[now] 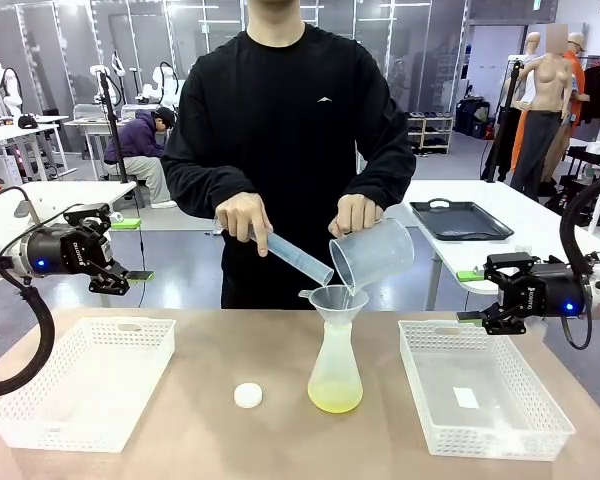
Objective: Prepare the solutions needed for the experiment.
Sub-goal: Once the solution is in the Big flask , pick up the Plastic Funnel and place it back into the right Organizing basket.
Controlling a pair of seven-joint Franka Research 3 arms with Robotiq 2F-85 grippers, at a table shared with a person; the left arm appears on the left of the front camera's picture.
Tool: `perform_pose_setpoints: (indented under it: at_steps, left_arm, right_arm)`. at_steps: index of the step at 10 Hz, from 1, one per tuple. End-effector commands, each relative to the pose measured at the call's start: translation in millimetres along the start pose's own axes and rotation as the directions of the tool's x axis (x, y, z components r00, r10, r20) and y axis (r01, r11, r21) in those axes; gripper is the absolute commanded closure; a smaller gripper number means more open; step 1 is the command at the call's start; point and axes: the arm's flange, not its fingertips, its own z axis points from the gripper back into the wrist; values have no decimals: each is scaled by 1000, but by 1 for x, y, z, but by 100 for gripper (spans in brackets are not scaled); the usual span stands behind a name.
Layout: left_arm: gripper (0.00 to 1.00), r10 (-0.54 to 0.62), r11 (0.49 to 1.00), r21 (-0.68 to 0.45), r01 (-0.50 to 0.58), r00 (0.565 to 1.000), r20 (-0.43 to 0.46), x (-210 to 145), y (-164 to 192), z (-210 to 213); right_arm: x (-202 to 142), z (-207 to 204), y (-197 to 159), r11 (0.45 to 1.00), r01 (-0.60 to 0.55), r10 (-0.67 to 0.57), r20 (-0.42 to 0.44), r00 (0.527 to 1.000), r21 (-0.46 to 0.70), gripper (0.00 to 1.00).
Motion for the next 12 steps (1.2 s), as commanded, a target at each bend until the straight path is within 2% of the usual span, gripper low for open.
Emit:
perform_pose_setpoints:
  at_steps: [1, 12]
  left_arm:
    - [0, -2, 1000, -1, 2, 1000, 0, 0, -1, 0]
    - [0, -2, 1000, -1, 2, 1000, 0, 0, -1, 0]
  right_arm:
    - [1, -1, 2, 1000, -7, 8, 1, 1000, -16, 15]
    - [1, -1, 2, 1000, -7, 8, 1, 1000, -16, 15]
